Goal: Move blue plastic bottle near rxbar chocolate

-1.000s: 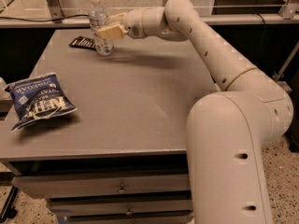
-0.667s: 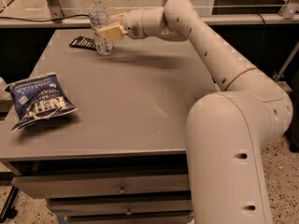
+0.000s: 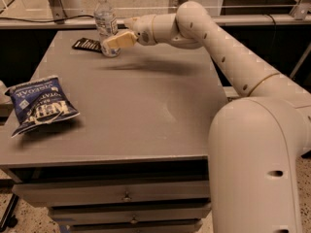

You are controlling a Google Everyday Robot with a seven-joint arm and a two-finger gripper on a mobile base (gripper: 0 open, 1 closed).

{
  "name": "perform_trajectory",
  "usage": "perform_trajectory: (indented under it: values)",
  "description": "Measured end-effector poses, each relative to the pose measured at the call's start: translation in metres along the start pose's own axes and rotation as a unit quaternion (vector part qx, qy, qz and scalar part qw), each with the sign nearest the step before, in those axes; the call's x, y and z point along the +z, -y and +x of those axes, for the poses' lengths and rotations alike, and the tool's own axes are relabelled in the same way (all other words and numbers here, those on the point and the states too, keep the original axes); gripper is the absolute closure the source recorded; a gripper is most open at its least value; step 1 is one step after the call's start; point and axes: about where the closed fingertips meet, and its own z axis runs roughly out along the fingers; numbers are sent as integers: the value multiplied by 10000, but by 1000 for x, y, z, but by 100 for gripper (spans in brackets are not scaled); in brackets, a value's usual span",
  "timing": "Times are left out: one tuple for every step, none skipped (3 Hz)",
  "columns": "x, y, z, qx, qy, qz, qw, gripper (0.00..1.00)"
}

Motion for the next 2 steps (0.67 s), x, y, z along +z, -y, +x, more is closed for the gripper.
perform_trajectory:
  values:
    - [-13, -2, 1, 35, 5, 111, 9999, 0]
    - [-50, -4, -21, -77, 209, 205, 9995, 0]
